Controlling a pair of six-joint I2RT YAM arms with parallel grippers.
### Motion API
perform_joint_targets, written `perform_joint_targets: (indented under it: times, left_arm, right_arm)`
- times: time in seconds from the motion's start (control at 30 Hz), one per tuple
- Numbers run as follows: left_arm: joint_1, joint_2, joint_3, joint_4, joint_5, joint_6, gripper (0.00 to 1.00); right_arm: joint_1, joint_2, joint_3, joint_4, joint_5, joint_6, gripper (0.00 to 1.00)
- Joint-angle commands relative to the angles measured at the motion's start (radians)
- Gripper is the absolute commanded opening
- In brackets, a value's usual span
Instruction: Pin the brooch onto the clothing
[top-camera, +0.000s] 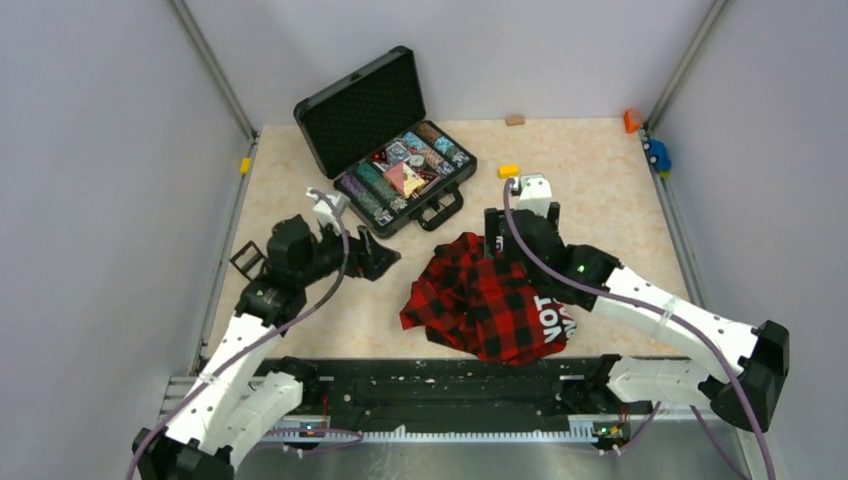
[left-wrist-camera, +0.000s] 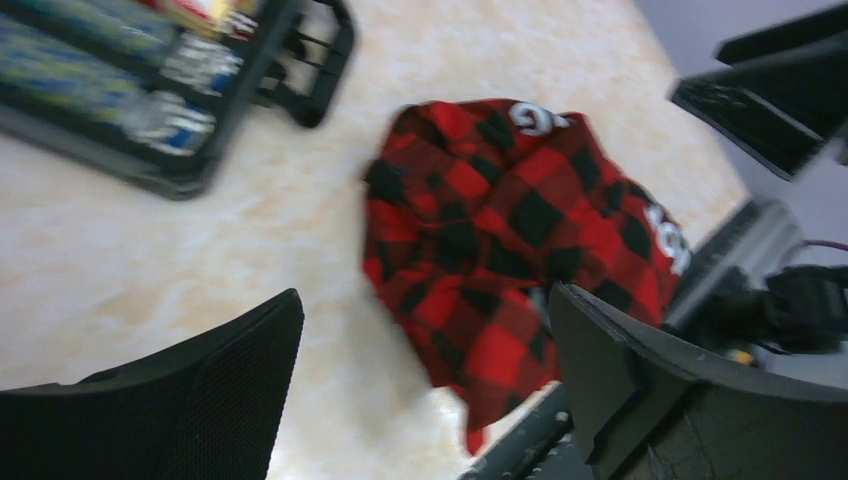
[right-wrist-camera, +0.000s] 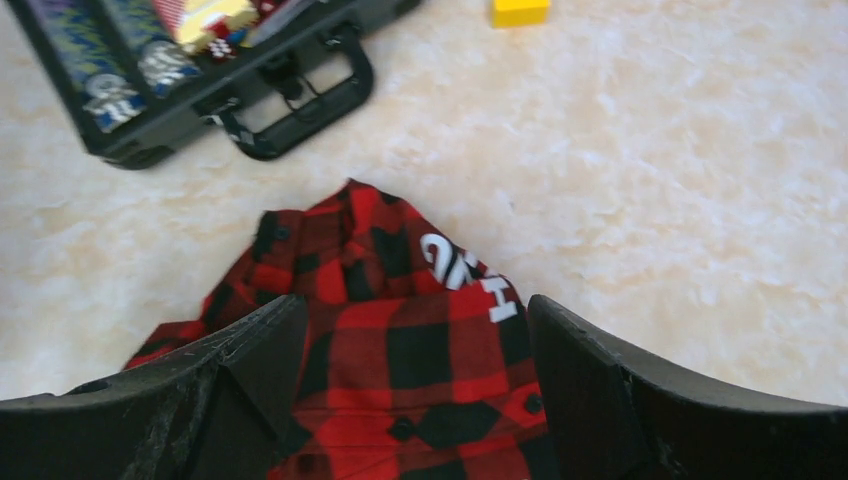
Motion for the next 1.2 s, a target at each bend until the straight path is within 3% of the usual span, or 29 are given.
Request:
perform_joint_targets:
  times: [0.0,0.17,0.3,0.6,0.67,0.73,0.8,0.83,0.87,1.0,1.07,1.17]
  left_arm:
    - [-0.14,0.02,-0.149,0.282,0.007,-0.281,0.96]
    - [-0.253,0.117,-0.2,0.259,-0.089,-0.356,0.96]
    - [-0.314,0.153,-0.213,0.19,-0.122,-0.374,0.97]
    - [-0.408,0.2,-0.325,0.216,-0.187,-0.454,0.94]
    - [-0.411,0.233,-0.345,0.244,-0.181,-0.462,0.74]
    - [-0.413,0.265,-0.358,0.292,-0.165,-0.484,0.4]
    - [-0.414,0.286,-0.342,0.314,-0.14,-0.497,0.11]
    - [-0.413,0.284,-0.316,0.314,-0.139,-0.498,0.01]
    - [-0.412,0.274,-0.285,0.298,-0.146,-0.489,0.0]
    - [-0.386,0.204,-0.063,0.114,-0.314,-0.368,0.0]
    - [-0.313,0.19,0.1,0.002,-0.356,-0.266,0.0]
    - [-0.115,0.197,0.33,-0.112,-0.29,-0.164,0.0]
  right_arm:
    - [-0.032,-0.016,-0.017,-0.124,-0.053,0.047,0.82]
    - [0.018,0.058,-0.046,-0.127,-0.256,0.044,0.75]
    - [0.102,0.164,-0.046,-0.137,-0.24,0.099,0.75]
    - [0.139,0.358,0.005,-0.212,-0.104,0.196,0.71]
    - [0.139,0.371,0.005,-0.204,-0.093,0.202,0.65]
    - [0.139,0.379,0.001,-0.202,-0.083,0.208,0.51]
    - [0.137,0.381,0.009,-0.217,-0.062,0.213,0.24]
    - [0.133,0.377,0.021,-0.233,-0.045,0.216,0.1]
    - [0.124,0.367,0.039,-0.249,-0.03,0.211,0.0]
    - [-0.005,0.28,0.131,-0.263,-0.024,0.078,0.0]
    - [-0.141,0.216,0.217,-0.241,-0.052,-0.027,0.0]
    - [-0.406,0.127,0.365,-0.172,-0.173,-0.154,0.0]
